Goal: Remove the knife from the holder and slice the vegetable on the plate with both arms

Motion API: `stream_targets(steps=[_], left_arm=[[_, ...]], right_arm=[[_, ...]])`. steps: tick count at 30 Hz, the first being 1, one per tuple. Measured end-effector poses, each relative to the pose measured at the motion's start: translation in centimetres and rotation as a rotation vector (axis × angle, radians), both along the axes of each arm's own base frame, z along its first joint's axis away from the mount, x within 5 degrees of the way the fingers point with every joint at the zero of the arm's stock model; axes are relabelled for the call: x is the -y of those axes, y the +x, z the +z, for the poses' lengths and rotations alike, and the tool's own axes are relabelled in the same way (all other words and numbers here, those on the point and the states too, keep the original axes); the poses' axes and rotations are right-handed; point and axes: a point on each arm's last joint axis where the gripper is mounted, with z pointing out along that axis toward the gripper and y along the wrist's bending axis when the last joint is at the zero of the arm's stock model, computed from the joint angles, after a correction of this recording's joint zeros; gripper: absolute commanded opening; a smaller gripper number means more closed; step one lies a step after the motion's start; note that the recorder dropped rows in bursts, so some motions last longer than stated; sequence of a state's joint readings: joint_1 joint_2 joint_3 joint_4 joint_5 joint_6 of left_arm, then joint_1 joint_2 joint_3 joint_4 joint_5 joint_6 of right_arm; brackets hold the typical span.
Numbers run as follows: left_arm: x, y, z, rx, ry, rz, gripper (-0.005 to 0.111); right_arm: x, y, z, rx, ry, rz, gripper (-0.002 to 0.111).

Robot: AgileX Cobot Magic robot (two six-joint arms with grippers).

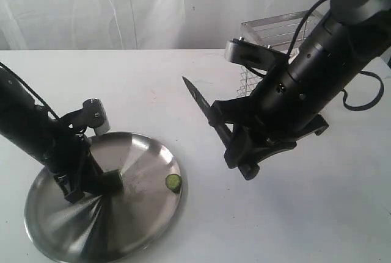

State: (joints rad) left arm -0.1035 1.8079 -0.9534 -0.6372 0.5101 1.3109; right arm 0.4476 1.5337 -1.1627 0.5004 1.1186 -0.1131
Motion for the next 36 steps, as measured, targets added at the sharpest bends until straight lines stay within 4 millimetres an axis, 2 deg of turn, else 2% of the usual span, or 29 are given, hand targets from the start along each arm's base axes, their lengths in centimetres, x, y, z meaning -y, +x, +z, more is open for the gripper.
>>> stream_targets(steps=[4, 7, 10, 13, 25, 31, 33, 36], left_arm=[[0.0, 0.0, 0.1, -0.008, -0.005, 0.016, 0.041], [0.1, -0.2, 0.1, -0.022, -0.010, 0.014, 0.059], [0.1, -0.5, 0.0, -0.055, -0.017, 0.020, 0.069], [0.2, -0.7, 0.0, -0.078, -0.028, 0.033, 0.075], [0.1, -0.6, 0.7, -0.044, -0.019, 0.042, 0.077], [-0.3, 0.3, 4.7, 0.140, 0.026, 0.016, 0.076], [-0.4, 0.4, 6.2, 0.200, 0.032, 0.017, 0.071], [-0.6, 0.2, 8.1, 0.255, 0.029, 0.053, 0.048]], right_arm=[[-0.1, 0.0, 0.1, -0.006, 0.013, -0.004, 0.000], [-0.1, 0.0, 0.1, -0.007, 0.015, -0.005, 0.000], [-0.1, 0.0, 0.1, -0.007, 0.015, -0.005, 0.000], [-0.1, 0.0, 0.1, -0.007, 0.015, -0.005, 0.000], [-0.1, 0.0, 0.1, -0.007, 0.015, -0.005, 0.000], [-0.1, 0.0, 0.1, -0.003, 0.018, -0.004, 0.000], [-0.3, 0.0, 0.0, 0.009, 0.021, -0.002, 0.000], [-1.4, -0.6, -0.3, 0.030, 0.023, 0.023, 0.000]])
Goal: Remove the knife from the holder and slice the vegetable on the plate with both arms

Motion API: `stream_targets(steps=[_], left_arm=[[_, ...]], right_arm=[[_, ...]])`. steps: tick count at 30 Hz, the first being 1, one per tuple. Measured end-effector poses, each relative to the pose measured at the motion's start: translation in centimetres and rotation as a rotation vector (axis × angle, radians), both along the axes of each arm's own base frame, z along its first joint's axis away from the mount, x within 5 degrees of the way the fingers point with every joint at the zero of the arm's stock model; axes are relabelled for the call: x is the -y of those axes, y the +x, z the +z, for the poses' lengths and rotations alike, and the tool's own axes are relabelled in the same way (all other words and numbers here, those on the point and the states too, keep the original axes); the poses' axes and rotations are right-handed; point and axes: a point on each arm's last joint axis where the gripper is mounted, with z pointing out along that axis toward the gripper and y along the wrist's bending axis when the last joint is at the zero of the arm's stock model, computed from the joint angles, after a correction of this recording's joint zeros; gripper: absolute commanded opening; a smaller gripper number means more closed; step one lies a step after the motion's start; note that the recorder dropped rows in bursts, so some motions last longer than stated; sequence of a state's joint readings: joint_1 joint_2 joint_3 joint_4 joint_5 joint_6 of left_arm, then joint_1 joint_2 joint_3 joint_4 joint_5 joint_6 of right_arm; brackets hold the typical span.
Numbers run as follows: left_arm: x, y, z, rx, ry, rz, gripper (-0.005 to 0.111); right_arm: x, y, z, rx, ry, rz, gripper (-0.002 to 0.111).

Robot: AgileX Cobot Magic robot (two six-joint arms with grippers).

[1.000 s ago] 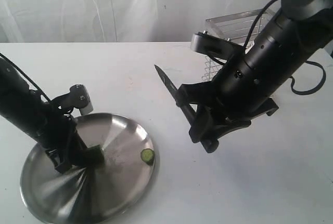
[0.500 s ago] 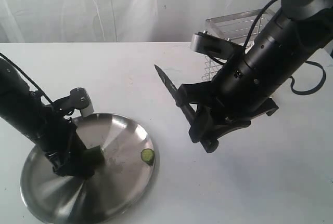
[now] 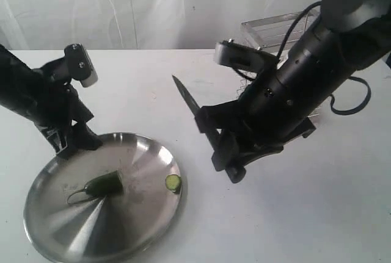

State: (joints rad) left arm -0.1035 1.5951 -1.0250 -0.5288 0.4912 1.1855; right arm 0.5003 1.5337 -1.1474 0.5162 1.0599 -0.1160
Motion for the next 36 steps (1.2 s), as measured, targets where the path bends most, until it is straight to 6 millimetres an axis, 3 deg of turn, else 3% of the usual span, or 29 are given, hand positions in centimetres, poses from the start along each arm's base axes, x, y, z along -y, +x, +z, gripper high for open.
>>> stream_targets(steps=[3, 4, 10, 13, 16, 22, 27, 31, 36], left_arm=[[-0.8, -0.2, 1.3, 0.025, -0.031, 0.089, 0.007], [-1.3, -0.1, 1.5, 0.030, -0.041, 0.131, 0.001], [-7.0, 1.1, 1.7, -0.012, -0.208, 0.619, 0.000], [-9.9, 1.3, 0.7, -0.086, -0.340, 0.861, 0.000], [-11.5, 1.1, -0.7, -0.187, -0.433, 0.975, 0.000], [-11.4, 1.0, -2.5, -0.299, -0.498, 0.962, 0.000], [-10.9, 1.3, -2.8, -0.297, -0.577, 0.951, 0.000], [-10.5, 1.5, -2.7, -0.271, -0.685, 0.955, 0.000], [-9.8, 1.7, -2.2, -0.198, -0.867, 0.917, 0.000]], right_arm=[[-1.9, -1.1, -0.3, 0.016, 0.011, 0.022, 0.000], [-2.6, -1.6, -0.4, 0.021, 0.017, 0.022, 0.000], [-6.1, -4.1, -1.0, 0.027, 0.056, 0.000, 0.000], [-8.0, -5.3, -2.1, -0.014, 0.044, 0.020, 0.000], [-9.8, -6.3, -3.7, -0.060, 0.029, 0.032, 0.000], [-13.1, -6.7, -5.3, -0.083, 0.004, 0.025, 0.000], [-13.6, -6.1, -6.0, -0.010, -0.095, -0.046, 0.000], [-14.3, -6.1, -6.0, 0.028, -0.070, -0.103, 0.000], [-15.3, -6.3, -7.8, 0.001, -0.091, -0.132, 0.000]])
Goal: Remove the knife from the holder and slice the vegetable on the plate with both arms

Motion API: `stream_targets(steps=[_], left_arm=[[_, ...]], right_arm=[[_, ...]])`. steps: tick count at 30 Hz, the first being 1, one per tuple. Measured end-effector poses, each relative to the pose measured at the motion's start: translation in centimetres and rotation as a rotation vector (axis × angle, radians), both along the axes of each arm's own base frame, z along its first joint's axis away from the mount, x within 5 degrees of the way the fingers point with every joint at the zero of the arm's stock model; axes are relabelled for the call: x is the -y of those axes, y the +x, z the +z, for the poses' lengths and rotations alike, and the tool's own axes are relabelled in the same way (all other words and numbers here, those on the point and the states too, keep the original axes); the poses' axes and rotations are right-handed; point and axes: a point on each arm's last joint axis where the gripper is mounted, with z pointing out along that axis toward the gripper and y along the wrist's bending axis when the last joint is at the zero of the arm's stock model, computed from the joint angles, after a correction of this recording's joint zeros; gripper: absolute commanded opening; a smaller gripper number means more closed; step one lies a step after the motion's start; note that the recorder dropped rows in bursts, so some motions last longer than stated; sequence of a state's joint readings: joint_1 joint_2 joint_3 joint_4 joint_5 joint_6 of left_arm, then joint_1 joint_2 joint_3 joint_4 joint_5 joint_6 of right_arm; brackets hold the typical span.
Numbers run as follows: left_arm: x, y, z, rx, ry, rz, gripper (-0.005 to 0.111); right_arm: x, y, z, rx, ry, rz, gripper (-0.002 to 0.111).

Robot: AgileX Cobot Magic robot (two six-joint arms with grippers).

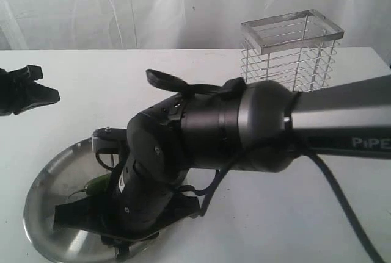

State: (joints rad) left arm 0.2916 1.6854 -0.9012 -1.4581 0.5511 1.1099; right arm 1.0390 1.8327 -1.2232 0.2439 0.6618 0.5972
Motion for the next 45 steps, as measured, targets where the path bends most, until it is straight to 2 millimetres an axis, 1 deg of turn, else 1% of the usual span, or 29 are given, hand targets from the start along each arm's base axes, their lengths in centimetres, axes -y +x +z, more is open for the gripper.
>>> stream_targets(steps=[5, 11, 13, 17, 21, 26, 31, 36, 42, 45], left_arm=[[0.3, 0.0, 0.2, 0.055, -0.028, -0.014, 0.000], [0.5, -0.1, 0.3, 0.069, -0.042, -0.037, 0.000], [0.6, -0.1, 0.4, 0.074, -0.055, -0.049, 0.000], [1.1, -0.4, 0.8, 0.121, -0.060, -0.127, 0.000], [2.4, -0.6, 0.6, 0.116, -0.031, -0.215, 0.000], [4.4, -0.7, -0.2, 0.091, -0.051, -0.316, 0.000], [6.1, -0.7, -0.9, 0.069, -0.062, -0.377, 0.000], [7.2, -0.8, -1.4, 0.051, -0.054, -0.423, 0.000], [8.7, -1.2, -3.2, -0.012, -0.054, -0.456, 0.000], [9.0, -1.3, -3.9, -0.036, -0.056, -0.466, 0.000]], right_arm=[[-0.2, -0.2, -0.2, -0.004, -0.003, -0.001, 0.000], [-0.4, -0.5, -1.5, -0.053, -0.039, -0.005, 0.000], [-0.5, -0.6, -1.5, -0.055, -0.031, -0.006, 0.000], [-0.6, -0.6, -1.7, -0.059, -0.032, -0.007, 0.000], [-0.6, -0.7, -1.7, -0.061, -0.033, -0.006, 0.000], [-0.6, -0.7, -1.7, -0.059, -0.033, -0.002, 0.000], [-0.6, -0.7, -1.7, -0.059, -0.033, -0.002, 0.000], [-0.6, -0.7, -1.7, -0.059, -0.033, -0.002, 0.000], [-0.7, -0.6, -1.7, -0.055, -0.028, -0.002, 0.000], [-0.7, -0.6, -1.7, -0.053, -0.025, -0.003, 0.000]])
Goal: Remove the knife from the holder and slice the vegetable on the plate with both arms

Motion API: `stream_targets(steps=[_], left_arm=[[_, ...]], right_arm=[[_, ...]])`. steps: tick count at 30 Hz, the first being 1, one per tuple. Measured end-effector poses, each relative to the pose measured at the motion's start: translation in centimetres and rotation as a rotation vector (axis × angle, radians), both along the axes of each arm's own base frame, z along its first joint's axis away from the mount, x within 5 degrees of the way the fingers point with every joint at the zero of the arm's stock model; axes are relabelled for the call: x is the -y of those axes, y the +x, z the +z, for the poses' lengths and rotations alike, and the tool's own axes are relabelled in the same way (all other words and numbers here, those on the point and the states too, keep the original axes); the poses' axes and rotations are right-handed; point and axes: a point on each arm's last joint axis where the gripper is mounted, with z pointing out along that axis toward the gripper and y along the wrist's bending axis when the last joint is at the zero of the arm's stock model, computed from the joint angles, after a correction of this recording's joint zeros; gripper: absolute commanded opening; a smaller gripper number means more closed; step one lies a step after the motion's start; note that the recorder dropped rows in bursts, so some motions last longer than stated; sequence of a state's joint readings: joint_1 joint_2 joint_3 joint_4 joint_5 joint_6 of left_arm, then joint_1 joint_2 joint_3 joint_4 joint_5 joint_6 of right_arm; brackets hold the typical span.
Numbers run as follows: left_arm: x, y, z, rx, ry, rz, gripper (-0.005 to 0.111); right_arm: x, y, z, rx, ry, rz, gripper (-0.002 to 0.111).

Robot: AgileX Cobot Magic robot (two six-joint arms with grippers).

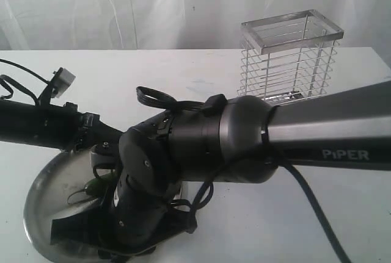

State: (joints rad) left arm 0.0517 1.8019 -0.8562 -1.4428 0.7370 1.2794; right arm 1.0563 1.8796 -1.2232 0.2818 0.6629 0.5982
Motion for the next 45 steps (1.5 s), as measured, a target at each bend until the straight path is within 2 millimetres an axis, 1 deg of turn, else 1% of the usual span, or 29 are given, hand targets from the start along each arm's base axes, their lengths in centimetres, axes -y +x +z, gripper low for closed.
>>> stream_targets(steps=[11, 20, 22, 25, 41, 43, 45], left_arm=[[-0.3, 0.2, -0.5, -0.005, 0.042, 0.027, 0.000], [-0.4, 0.1, -0.7, -0.004, 0.084, 0.012, 0.000], [-0.5, -0.1, -1.0, -0.013, 0.098, 0.018, 0.000], [-0.8, -0.8, -2.1, -0.056, 0.120, 0.059, 0.000], [-0.8, -0.8, -2.2, -0.034, 0.124, 0.085, 0.000], [-0.9, -0.7, -2.6, -0.044, 0.129, 0.093, 0.000], [-0.9, -0.6, -3.3, -0.069, 0.130, 0.096, 0.000]], right_arm=[[-0.1, 0.1, 0.0, 0.007, 0.006, 0.003, 0.000], [-0.1, 0.1, 0.0, 0.008, 0.006, 0.004, 0.000], [-0.1, 0.1, 0.0, 0.008, 0.006, 0.004, 0.000], [-0.1, 0.1, 0.0, 0.007, 0.005, 0.004, 0.000], [0.0, 0.2, -0.1, 0.029, -0.005, 0.011, 0.000], [0.1, 0.3, -0.1, 0.038, -0.009, 0.011, 0.000], [0.1, 0.3, -0.1, 0.041, -0.010, 0.008, 0.000]])
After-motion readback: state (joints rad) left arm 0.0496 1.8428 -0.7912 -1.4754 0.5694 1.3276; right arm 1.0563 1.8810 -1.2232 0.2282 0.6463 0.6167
